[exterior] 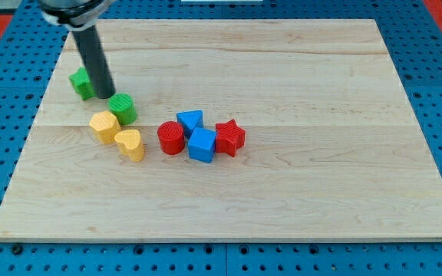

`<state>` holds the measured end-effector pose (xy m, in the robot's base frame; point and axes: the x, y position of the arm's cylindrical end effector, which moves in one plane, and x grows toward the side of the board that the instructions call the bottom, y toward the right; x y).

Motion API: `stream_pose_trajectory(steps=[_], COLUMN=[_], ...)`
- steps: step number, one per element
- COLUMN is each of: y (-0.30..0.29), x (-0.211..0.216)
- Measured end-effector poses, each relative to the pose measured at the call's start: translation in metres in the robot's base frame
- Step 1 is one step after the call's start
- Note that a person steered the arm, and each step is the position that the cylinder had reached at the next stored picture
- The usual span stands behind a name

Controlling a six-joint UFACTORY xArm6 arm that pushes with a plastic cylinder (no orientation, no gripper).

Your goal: Move the green circle along with yellow hexagon to the left bottom corner

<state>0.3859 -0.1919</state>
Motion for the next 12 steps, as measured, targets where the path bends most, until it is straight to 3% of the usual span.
stream_pose_trajectory(steps=[1,2,3,4,5,6,8,9,11,12], y=[-0.003,0.021,0.028,-0.02,-0.022,-0.024,0.037,0.055,-0.018,-0.032], x=[0.019,-0.021,0.001,0.036,0.077,0.04,-0.031,0.006,0.111,0.103])
